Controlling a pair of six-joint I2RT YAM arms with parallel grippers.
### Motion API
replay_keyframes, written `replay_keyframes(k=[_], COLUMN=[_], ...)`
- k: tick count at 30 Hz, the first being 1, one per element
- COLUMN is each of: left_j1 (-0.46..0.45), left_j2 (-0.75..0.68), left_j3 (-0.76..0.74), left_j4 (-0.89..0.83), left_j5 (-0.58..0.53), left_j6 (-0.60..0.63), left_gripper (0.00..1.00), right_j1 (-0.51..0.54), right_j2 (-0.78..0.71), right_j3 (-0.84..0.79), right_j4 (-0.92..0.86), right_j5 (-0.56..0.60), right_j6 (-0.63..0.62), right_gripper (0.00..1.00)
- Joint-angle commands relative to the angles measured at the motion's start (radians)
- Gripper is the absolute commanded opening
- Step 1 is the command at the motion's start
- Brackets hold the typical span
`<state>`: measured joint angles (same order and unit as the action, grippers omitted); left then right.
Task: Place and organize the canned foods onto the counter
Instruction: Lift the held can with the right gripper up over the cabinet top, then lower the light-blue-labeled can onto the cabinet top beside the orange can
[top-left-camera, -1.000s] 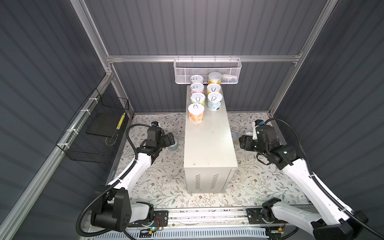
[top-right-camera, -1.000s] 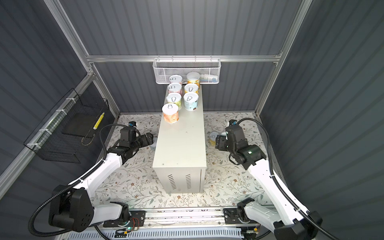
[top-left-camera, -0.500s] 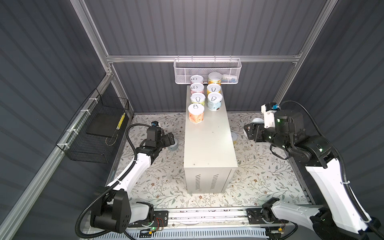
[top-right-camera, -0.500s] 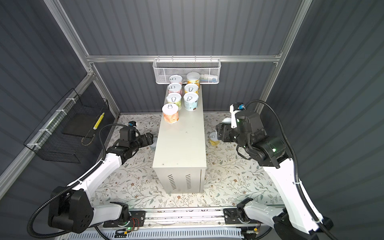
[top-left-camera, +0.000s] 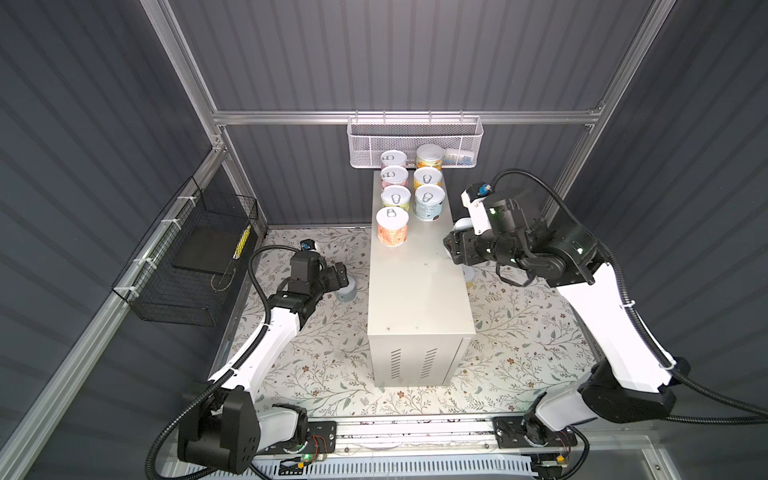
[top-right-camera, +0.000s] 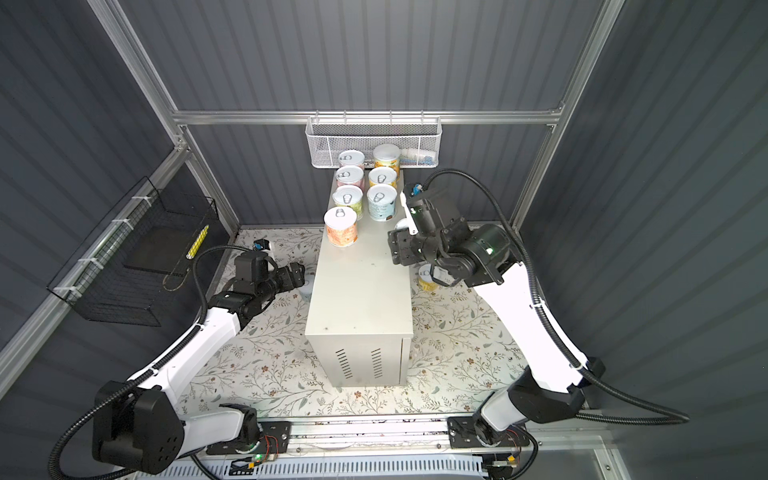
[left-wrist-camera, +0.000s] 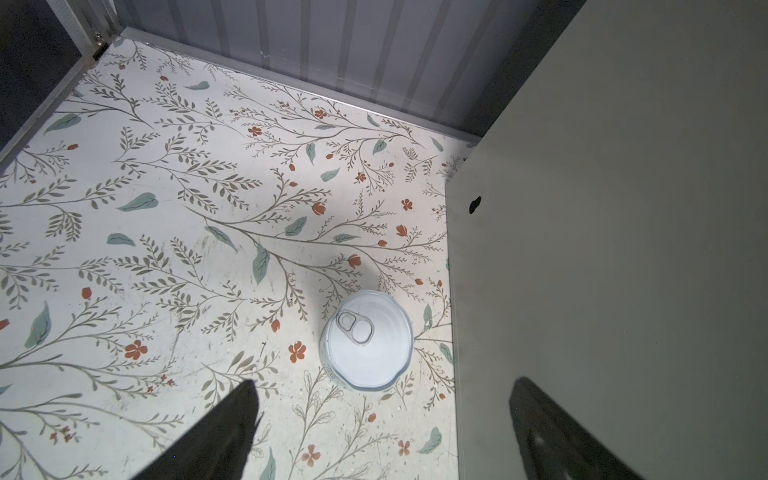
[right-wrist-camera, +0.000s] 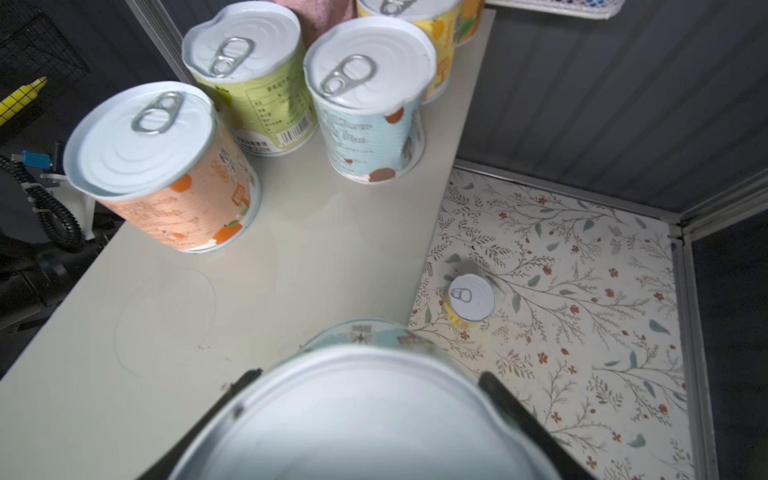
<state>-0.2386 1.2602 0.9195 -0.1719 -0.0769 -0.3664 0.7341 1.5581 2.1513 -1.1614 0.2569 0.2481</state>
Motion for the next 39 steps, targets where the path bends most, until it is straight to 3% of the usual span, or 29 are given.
replay_keyframes(k=[1,7,22,29,34,39], left_j1=[0.004,0.004,0.004,0.004,0.004,0.004], left_j2=[-0.02,-0.019,-0.029,-0.031,-0.025,-0.024], left_j3=[0.019,0.024,0.007,0.002,0.004,0.007], left_j4=[-0.02,-0.02,-0.007,-0.008,-0.004,-0.002], left_j5=[0.009,0.026,0.02,0.019,0.018,0.017], left_j6=[0.027,0.026,0.029,0.027,0.027,0.028], left_gripper=[0.95,0.95,0.95,0.95,0.95,0.95], right_j1=[0.007,0.008,-0.012,-0.032,-0.038,-0.038], right_j2=[0.063,0.17,0.235,0.235,0.227,0.215], right_j3=[0.111,0.238,0.213,0.164,0.145,0.149], right_j4=[-0.014,-0.042,-0.002,0.029,0.049,0.056], right_j5=[0.034,0.018,0.021,-0.019,-0.024,-0.04], right_j6=[-0.042,-0.057,-0.045,-0.032,-0.032,-0.033], right_gripper=[0.0,0.0,0.0,0.25,0.51,0.63])
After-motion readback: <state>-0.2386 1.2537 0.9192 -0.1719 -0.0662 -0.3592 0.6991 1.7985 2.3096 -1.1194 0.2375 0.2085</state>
